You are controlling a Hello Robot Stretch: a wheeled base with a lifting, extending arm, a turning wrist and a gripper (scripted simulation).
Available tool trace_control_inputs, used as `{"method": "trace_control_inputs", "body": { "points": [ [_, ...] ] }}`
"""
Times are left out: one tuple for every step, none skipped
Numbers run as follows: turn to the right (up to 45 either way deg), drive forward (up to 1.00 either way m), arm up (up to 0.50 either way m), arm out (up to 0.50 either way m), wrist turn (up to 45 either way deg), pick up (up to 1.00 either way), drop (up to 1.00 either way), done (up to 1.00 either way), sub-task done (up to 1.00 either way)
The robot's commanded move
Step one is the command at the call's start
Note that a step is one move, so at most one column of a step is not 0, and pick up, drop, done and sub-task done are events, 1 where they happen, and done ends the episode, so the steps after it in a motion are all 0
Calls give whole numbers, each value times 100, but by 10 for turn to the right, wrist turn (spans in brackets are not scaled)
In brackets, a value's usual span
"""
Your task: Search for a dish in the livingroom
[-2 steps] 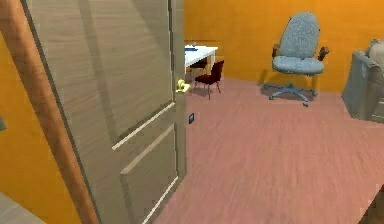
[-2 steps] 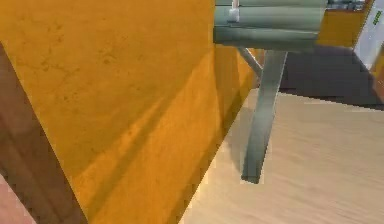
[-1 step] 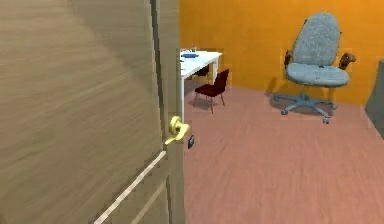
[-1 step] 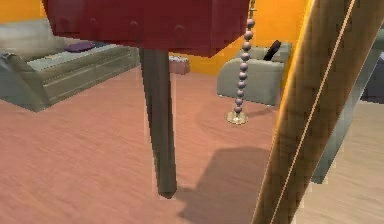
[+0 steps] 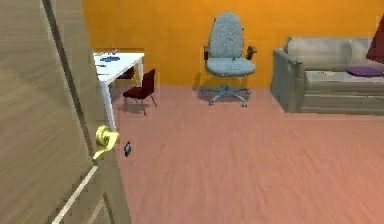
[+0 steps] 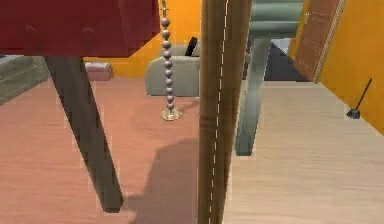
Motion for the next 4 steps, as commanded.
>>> {"method": "trace_control_inputs", "body": {
  "points": [
    [0, 85, 0, 0, 0, 0, 0, 0, 0],
    [-420, 0, 0, 0, 0, 0, 0, 0, 0],
    [-30, 0, 0, 0, 0, 0, 0, 0, 0],
    [0, 55, 0, 0, 0, 0, 0, 0, 0]
  ]
}}
